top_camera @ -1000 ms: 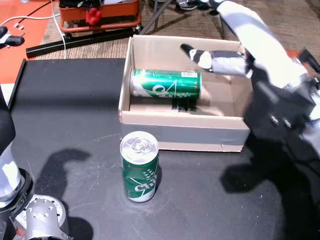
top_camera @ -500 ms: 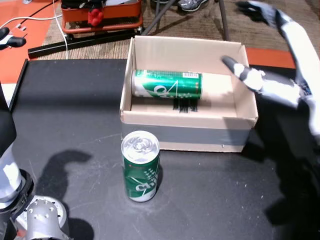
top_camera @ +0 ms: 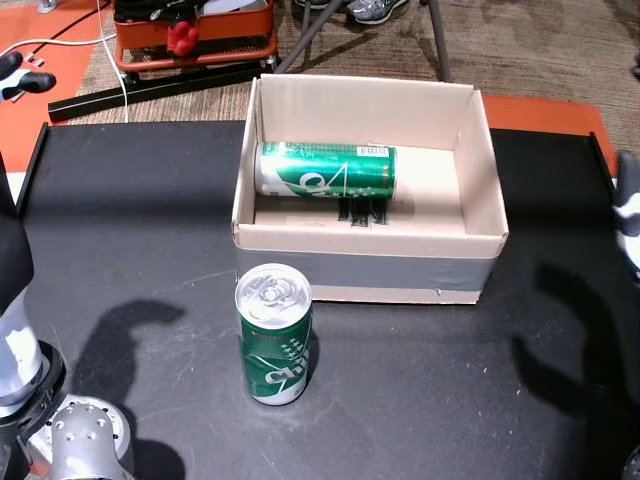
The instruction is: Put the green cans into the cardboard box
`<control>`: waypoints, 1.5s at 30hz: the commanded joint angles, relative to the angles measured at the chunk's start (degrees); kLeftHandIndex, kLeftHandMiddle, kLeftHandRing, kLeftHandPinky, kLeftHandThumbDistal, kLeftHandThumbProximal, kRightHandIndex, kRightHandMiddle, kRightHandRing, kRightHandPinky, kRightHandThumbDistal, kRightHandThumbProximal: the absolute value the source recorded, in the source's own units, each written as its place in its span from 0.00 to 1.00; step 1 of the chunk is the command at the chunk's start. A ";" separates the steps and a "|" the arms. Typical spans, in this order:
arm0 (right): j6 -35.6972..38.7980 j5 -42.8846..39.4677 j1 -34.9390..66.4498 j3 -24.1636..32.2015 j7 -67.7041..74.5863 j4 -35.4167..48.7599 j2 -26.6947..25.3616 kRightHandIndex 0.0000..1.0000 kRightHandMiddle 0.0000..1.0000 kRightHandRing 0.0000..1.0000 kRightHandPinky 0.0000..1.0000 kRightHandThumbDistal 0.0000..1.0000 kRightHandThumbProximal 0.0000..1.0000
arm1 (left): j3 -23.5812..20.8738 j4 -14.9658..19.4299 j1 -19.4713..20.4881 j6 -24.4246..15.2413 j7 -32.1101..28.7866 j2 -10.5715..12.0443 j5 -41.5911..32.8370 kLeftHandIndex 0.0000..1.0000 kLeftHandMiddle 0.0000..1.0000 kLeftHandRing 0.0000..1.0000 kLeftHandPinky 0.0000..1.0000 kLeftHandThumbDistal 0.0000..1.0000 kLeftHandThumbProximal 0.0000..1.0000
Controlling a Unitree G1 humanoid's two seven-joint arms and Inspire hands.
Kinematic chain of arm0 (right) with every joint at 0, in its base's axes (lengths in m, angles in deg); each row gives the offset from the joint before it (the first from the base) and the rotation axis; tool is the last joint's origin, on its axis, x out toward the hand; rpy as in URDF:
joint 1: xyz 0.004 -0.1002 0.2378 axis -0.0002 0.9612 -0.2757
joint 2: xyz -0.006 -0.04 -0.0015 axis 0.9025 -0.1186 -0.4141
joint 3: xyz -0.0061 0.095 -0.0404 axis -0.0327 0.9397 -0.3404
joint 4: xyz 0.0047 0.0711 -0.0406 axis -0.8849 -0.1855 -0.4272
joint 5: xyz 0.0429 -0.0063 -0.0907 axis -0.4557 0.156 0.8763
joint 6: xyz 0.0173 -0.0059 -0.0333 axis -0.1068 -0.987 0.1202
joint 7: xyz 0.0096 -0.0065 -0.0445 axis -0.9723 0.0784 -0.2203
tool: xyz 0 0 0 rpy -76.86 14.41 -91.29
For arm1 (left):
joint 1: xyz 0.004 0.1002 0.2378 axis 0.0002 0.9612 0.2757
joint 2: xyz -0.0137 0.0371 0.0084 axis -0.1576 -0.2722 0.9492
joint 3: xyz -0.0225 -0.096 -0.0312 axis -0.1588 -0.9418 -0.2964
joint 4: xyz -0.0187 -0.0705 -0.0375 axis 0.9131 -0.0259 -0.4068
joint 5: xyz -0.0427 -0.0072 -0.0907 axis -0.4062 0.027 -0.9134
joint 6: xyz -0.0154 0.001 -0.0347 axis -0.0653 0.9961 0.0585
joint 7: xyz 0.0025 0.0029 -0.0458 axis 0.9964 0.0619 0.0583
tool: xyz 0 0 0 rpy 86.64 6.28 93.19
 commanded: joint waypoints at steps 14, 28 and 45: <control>1.13 -7.56 3.53 -4.88 -5.01 2.18 -1.82 0.68 0.71 0.74 0.89 0.71 0.51 | 1.79 -0.40 1.40 -0.61 -0.62 0.57 2.64 0.55 0.69 0.87 0.88 0.85 0.80; 0.95 -13.55 4.31 -9.61 -8.83 2.00 -3.69 0.71 0.72 0.74 0.87 0.70 0.47 | 6.66 -19.75 -2.12 -9.02 5.54 -7.27 21.95 0.71 0.82 0.89 0.92 1.00 0.45; -3.86 -23.42 4.00 -8.69 -20.04 5.08 -3.02 0.71 0.71 0.73 0.90 0.74 0.44 | 14.76 -37.05 -6.20 -4.29 15.94 -11.07 37.52 0.75 0.84 0.92 0.92 1.00 0.36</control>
